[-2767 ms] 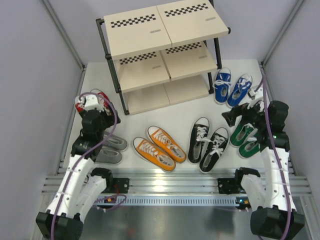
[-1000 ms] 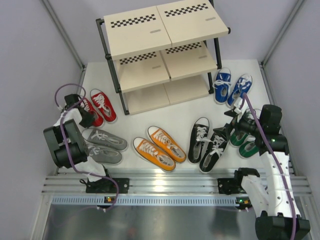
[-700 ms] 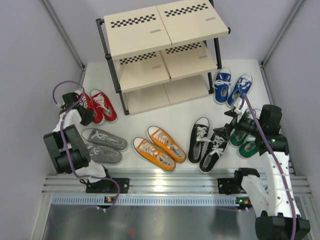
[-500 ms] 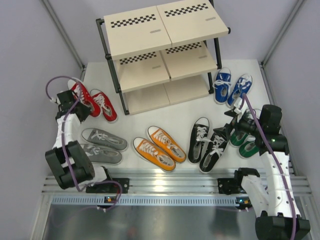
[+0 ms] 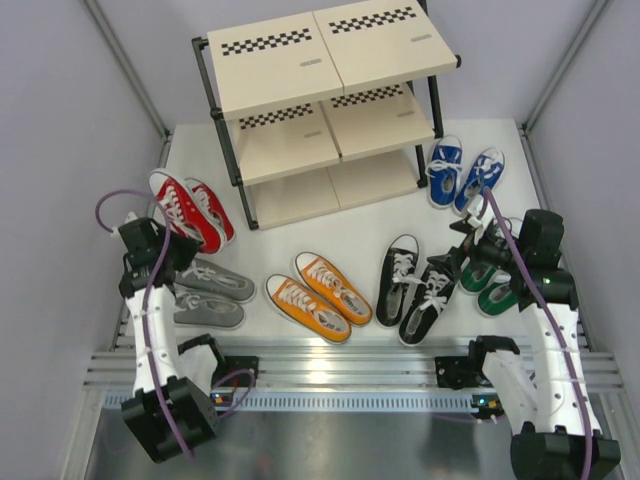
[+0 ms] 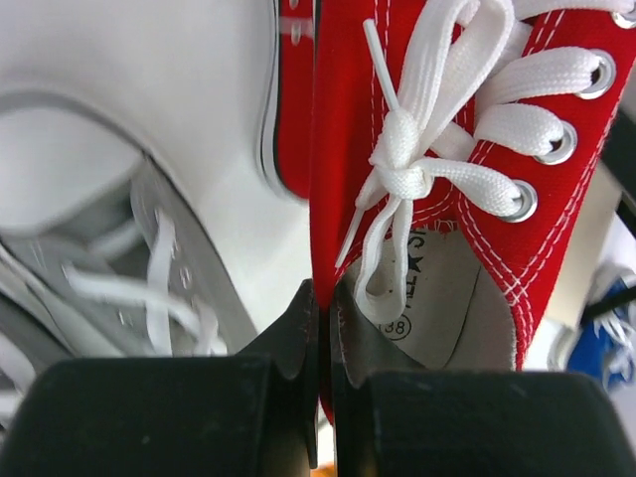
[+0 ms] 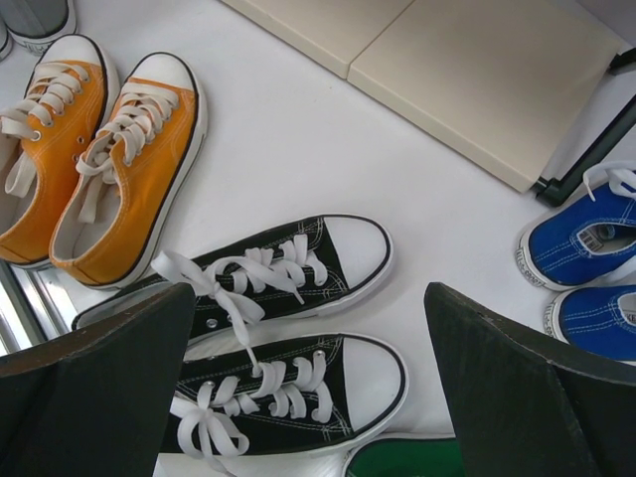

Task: Place and organize the shoes onto the shoe shelf
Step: Pick up the shoe at the center of the board, then place the shoe at the shoe shelf.

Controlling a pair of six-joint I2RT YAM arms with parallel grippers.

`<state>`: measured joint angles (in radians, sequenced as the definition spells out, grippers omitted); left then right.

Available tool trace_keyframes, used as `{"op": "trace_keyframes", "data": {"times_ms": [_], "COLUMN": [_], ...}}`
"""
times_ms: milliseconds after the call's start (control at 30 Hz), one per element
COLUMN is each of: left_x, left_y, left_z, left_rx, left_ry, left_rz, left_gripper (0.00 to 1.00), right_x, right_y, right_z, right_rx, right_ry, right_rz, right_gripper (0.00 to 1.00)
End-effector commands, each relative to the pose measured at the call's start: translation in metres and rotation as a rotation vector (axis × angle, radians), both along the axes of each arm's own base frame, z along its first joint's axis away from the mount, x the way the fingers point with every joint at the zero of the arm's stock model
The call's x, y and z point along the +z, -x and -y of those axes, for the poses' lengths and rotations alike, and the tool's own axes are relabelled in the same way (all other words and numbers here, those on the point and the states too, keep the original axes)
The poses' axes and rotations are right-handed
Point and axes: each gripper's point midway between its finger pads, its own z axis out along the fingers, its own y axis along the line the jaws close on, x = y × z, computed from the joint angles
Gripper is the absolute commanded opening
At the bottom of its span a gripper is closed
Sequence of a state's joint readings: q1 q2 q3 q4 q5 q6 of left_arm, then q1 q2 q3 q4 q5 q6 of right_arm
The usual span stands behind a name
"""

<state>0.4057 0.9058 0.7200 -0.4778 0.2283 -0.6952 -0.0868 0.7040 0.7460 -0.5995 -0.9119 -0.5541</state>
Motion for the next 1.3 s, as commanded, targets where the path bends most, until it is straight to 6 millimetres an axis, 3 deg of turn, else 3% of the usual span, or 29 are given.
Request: {"op": "trace_keyframes", "data": {"times_ms": [0, 200, 400, 867, 1000, 1267], "left_x": [0.025, 0.029, 0.009, -0.002, -0.004, 0.001], "left_y": [0.007, 0.032, 0.051, 0.079, 0.077, 0.059], "left_z": [0.031, 0.064, 0.094, 0.152, 0.16, 0.199], "left_rx": [-0.07, -0.146, -0.235, -0.431, -0.461, -0.585], "left_ry": [0.099, 0.192, 0.277, 0.255, 0.201, 0.025], "left_rz": [0.135, 0.144, 0.061, -0.04, -0.065, -0.089], "left_gripper": [0.0, 0.0, 0.0, 0.0, 0.0, 0.0], "right_x": [0.008, 0.009, 0.009, 0.009, 0.009, 0.007], "right_y": [0.001, 0.001, 0.001, 0.0, 0.0, -0.001], "right_z": [-0.005, -0.004, -0.004, -0.004, -0.003, -0.003], "right_rx": [0.036, 0.033, 0.032, 0.029, 0.026, 0.022], "right_ry": [0.012, 0.014, 0.015, 0.017, 0.017, 0.02], "right_rz": [0.054, 0.06, 0.065, 0.065, 0.065, 0.06], "right_gripper": [0.99, 0.99, 1.0, 0.99, 0.99, 0.99]}}
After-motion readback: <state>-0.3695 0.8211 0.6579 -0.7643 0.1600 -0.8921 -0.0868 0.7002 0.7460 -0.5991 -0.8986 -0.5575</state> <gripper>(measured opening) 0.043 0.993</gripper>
